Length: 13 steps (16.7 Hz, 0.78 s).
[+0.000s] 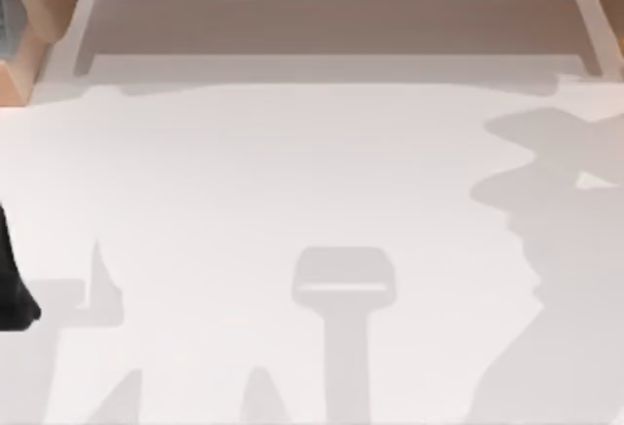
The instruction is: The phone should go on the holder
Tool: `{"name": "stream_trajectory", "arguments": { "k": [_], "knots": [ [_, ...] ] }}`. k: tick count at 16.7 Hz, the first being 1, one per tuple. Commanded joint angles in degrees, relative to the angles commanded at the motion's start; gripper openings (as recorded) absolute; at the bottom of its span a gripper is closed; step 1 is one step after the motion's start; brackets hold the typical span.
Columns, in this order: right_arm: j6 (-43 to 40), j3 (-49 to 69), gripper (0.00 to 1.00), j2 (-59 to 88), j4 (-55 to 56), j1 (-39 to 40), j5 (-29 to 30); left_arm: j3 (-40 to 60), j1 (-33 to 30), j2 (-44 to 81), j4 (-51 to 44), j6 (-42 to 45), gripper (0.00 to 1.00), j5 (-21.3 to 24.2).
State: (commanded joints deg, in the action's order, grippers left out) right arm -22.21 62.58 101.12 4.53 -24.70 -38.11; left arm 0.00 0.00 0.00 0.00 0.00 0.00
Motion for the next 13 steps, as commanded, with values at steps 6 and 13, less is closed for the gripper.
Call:
{"name": "stream_trajectory", "arguments": {
  "k": [6,13],
  "knots": [
    [0.0,0.0,0.90,0.0,0.0,0.0,0.0,0.0,0.0,0.0,0.0,0.0,1.00,0.0],
    [0.0,0.0,1.00,0.0,0.0,0.0,0.0,0.0,0.0,0.0,0.0,0.0,1.00,0.0]
  ]
}}
